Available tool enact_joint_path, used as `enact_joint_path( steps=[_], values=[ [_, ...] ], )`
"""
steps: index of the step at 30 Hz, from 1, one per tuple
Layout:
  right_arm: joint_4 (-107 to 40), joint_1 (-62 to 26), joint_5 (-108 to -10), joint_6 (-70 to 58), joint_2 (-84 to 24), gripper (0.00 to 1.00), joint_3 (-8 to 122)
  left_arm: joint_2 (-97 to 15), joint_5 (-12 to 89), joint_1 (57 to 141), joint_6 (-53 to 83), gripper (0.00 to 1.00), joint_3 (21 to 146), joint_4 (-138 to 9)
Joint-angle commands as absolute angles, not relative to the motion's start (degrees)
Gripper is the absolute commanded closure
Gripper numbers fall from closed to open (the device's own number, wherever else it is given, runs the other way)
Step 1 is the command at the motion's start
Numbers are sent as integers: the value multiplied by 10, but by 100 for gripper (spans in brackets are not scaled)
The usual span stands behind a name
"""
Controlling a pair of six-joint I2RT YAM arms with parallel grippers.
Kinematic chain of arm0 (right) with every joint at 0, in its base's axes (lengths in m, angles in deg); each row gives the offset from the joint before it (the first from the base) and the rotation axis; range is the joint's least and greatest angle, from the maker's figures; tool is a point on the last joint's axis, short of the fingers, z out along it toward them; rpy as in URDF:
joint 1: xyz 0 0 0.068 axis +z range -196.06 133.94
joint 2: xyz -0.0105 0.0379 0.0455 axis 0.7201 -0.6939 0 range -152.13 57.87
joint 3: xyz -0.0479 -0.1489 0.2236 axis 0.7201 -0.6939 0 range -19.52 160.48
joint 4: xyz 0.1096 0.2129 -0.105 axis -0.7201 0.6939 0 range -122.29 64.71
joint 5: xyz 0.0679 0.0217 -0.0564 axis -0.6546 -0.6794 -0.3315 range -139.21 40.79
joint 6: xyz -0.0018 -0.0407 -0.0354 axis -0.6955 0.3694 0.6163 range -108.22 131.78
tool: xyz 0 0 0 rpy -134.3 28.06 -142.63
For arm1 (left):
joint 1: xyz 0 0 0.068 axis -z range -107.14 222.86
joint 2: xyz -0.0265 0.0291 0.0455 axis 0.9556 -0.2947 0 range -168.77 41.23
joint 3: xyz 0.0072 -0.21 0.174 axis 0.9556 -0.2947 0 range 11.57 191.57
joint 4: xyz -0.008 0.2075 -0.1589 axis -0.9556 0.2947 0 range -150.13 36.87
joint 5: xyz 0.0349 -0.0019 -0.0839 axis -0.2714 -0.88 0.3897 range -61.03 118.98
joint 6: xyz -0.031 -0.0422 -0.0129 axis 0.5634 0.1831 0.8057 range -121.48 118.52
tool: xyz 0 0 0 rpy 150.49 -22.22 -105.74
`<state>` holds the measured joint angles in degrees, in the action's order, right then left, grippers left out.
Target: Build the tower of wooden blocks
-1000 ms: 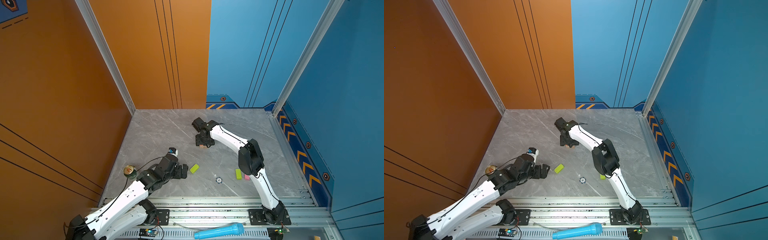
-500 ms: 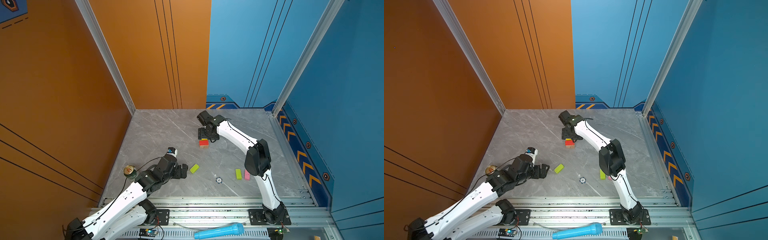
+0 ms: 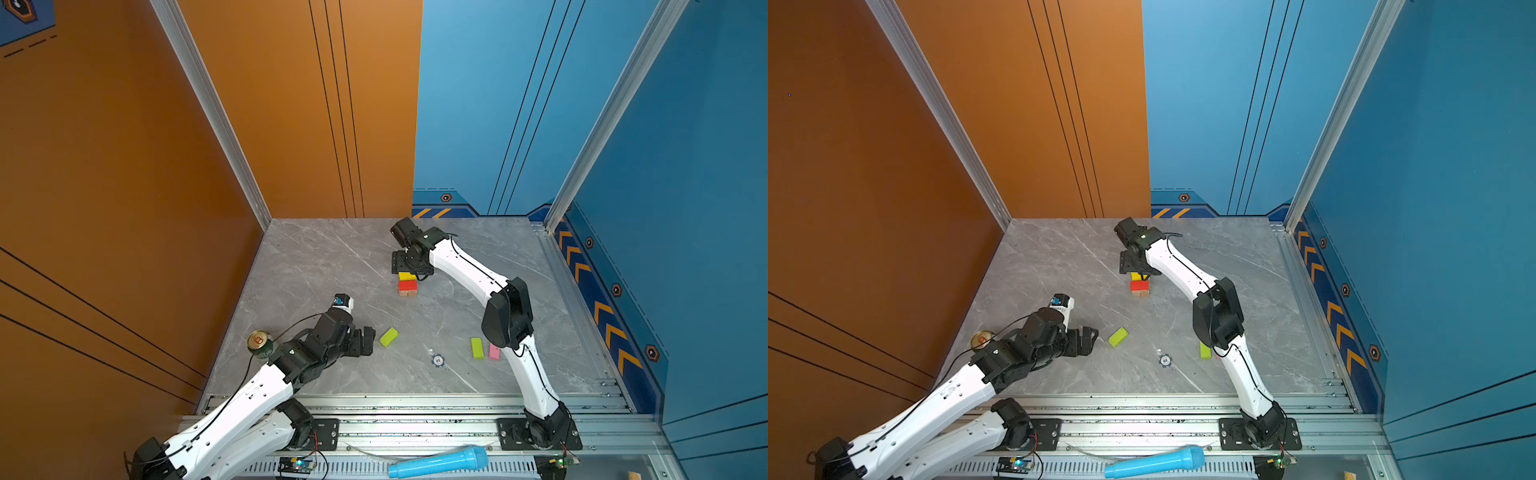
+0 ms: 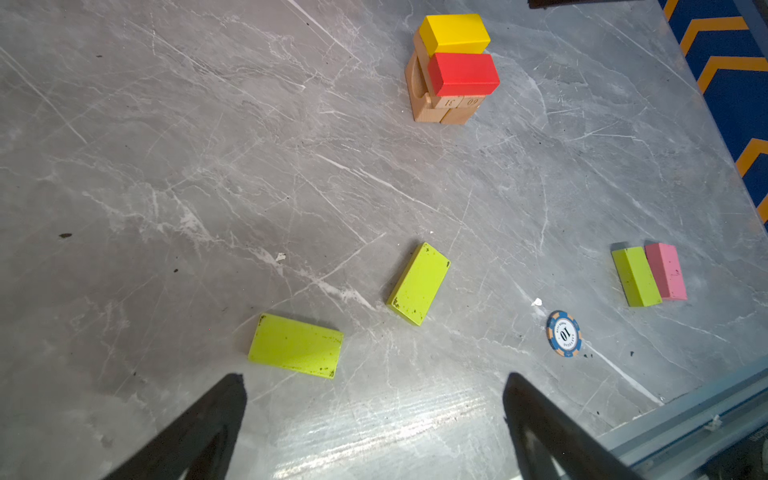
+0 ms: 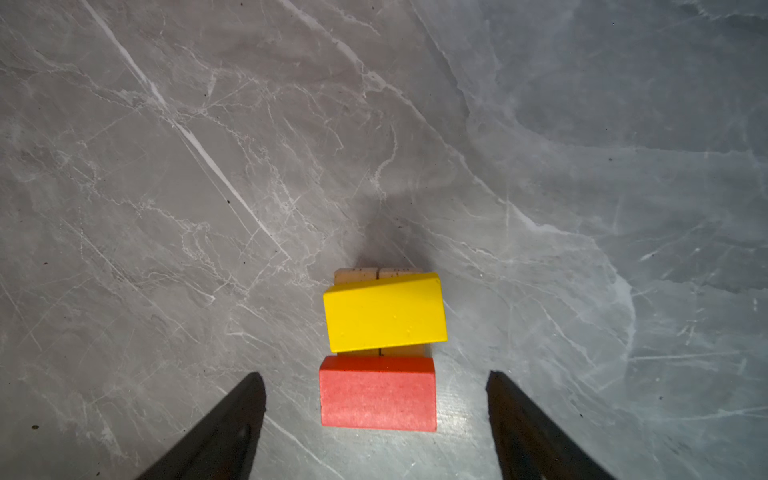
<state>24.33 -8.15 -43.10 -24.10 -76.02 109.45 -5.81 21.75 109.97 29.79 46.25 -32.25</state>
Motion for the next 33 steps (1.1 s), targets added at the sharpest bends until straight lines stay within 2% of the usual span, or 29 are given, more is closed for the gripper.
enact_joint_path(
  steps=[1, 33],
  values=[
    [266, -83, -434, -236, -777, 15, 1112, -61, 217, 1091, 292, 2, 481, -315],
    [263, -90, -468, -222, -819, 15, 1135, -72, 234, 1075, 292, 2, 479, -323]
  ],
)
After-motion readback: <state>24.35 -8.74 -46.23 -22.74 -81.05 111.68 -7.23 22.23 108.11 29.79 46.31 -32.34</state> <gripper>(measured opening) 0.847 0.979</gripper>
